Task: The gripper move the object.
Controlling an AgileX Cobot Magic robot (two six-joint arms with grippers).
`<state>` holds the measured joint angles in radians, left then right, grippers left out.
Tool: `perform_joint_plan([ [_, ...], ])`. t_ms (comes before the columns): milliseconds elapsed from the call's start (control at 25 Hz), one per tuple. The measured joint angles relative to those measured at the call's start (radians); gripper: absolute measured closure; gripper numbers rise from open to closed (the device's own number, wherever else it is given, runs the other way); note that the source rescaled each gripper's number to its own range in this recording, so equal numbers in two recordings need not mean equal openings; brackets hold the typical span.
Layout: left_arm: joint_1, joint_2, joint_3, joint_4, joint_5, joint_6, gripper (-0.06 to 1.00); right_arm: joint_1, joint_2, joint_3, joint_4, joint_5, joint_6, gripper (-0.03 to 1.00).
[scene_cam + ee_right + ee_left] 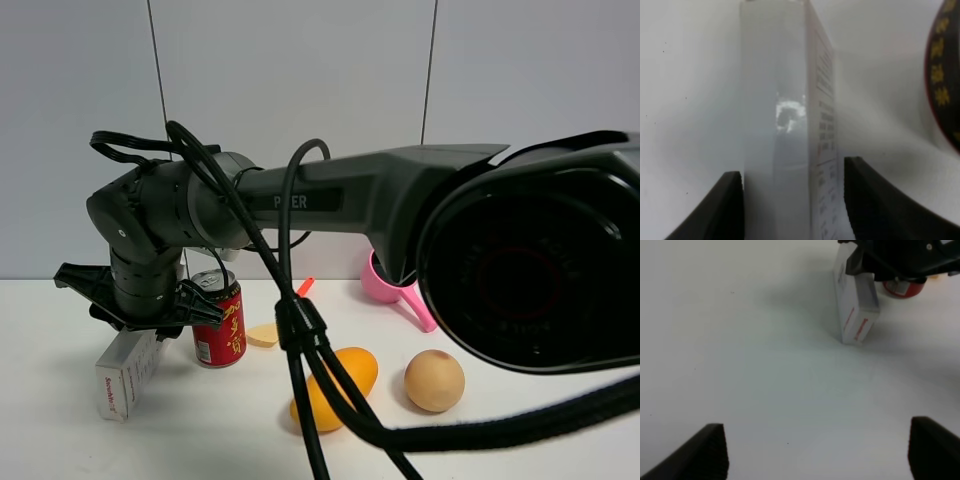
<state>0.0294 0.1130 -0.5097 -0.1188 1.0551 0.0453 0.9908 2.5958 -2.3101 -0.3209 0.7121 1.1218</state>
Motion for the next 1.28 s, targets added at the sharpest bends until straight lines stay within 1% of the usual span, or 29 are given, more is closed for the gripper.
perform_joint_plan([
  [160,0.000,0.000,0.000,0.000,0.000,0.000,-0.06,0.000,0.000,0.000,0.003,0.001,0.000,0.64],
  [240,0.000,0.000,0.000,0.000,0.000,0.000,-0.06,0.000,0.000,0.000,0.020,0.010,-0.002,0.63],
  [360,0.000,0.000,0.000,0.000,0.000,0.000,-0.06,0.000,0.000,0.000,0.054,0.022,-0.037,0.54],
  [480,0.000,0.000,0.000,0.000,0.000,0.000,-0.06,0.000,-0.007,0.000,0.057,0.028,-0.108,0.39],
  [560,0.000,0.000,0.000,0.000,0.000,0.000,-0.06,0.000,-0.023,0.000,0.058,0.041,-0.162,0.31],
  [640,0.000,0.000,0.000,0.000,0.000,0.000,-0.06,0.000,-0.053,0.000,0.060,0.057,-0.221,0.28],
  [800,0.000,0.000,0.000,0.000,0.000,0.000,-0.06,0.000,-0.142,0.000,0.065,0.108,-0.312,0.27],
  [880,0.000,0.000,0.000,0.000,0.000,0.000,-0.06,0.002,-0.198,0.000,0.078,0.135,-0.384,0.27],
  [920,0.000,0.000,0.000,0.000,0.000,0.000,-0.06,0.005,-0.233,0.000,0.089,0.149,-0.445,0.27],
  [1000,0.000,0.000,0.000,0.000,0.000,0.000,-0.06,0.014,-0.301,0.000,0.120,0.180,-0.601,0.27],
  [1040,0.000,0.000,0.000,0.000,0.000,0.000,-0.06,0.019,-0.342,0.000,0.136,0.202,-0.697,0.27],
  [1120,0.000,0.000,0.000,0.000,0.000,0.000,-0.06,0.024,-0.418,0.000,0.143,0.257,-0.873,0.26],
  [1200,0.000,0.000,0.000,0.000,0.000,0.000,-0.06,0.024,-0.492,0.000,0.109,0.311,-0.982,0.24],
  [1280,0.000,0.000,0.000,0.000,0.000,0.000,-0.06,0.024,-0.549,0.000,0.029,0.367,-1.036,0.21],
])
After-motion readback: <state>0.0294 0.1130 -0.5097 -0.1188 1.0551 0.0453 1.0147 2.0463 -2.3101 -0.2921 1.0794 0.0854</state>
